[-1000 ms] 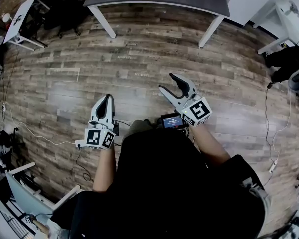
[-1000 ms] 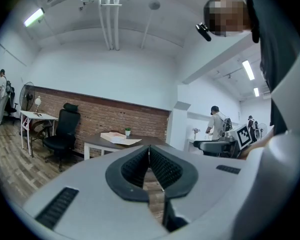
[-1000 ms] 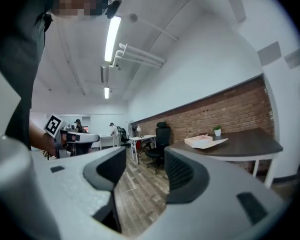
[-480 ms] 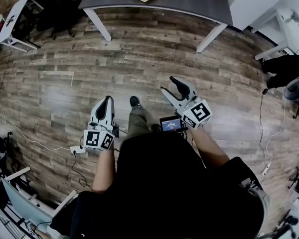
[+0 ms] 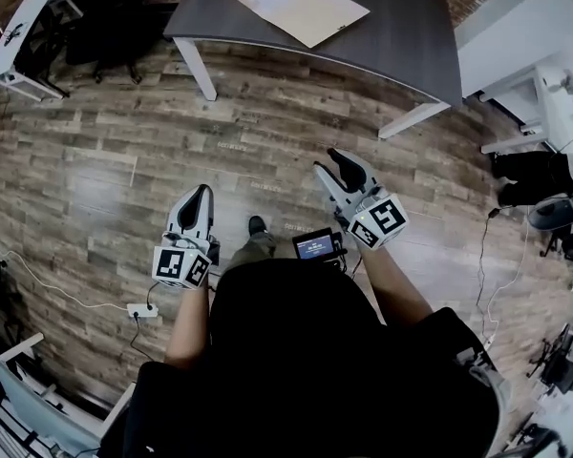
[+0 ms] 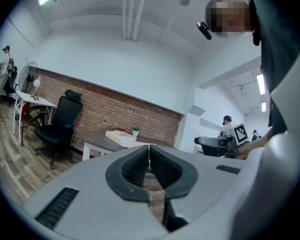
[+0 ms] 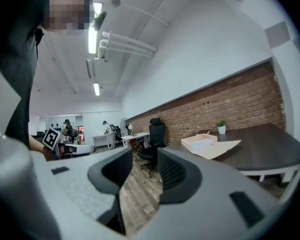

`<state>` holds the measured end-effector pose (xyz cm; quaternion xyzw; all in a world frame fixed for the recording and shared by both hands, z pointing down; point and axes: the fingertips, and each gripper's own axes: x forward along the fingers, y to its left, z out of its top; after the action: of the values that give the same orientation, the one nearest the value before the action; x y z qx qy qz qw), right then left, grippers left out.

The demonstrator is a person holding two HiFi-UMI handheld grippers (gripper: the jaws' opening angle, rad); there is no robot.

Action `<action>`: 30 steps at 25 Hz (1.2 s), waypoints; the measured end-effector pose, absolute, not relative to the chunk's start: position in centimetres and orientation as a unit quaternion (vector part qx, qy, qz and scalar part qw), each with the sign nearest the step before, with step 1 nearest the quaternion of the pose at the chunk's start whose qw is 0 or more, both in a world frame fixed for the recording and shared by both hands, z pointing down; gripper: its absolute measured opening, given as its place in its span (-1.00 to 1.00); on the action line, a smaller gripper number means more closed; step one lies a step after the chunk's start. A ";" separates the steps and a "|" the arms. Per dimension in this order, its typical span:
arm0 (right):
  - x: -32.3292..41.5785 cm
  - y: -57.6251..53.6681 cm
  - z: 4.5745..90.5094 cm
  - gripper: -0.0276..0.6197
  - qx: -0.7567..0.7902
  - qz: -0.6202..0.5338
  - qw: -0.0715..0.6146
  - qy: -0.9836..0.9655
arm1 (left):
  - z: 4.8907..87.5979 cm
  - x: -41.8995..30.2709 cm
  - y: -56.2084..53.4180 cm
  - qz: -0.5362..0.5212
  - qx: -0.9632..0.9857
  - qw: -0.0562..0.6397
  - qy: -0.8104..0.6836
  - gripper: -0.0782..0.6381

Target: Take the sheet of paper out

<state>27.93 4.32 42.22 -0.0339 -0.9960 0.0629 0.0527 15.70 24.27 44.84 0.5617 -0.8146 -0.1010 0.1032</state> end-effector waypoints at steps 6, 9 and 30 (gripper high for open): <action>20.0 3.1 42.0 -0.43 -0.039 0.052 0.059 -0.996 | 44.8 7.7 22.7 -0.112 0.569 0.094 -0.809 -0.78; 17.7 0.9 41.7 -0.43 -0.026 0.060 0.059 -0.996 | 44.4 4.4 21.4 -0.114 0.570 0.091 -0.809 -0.78; -1.4 -21.5 42.3 -0.44 0.006 0.110 0.030 -0.993 | 41.6 -17.1 -0.5 -0.095 0.577 0.093 -0.806 -0.78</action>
<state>-1.37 -21.48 42.35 0.0057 -0.9934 0.1105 0.0300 -17.10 -0.49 41.61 0.5767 -0.8061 -0.0947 0.0934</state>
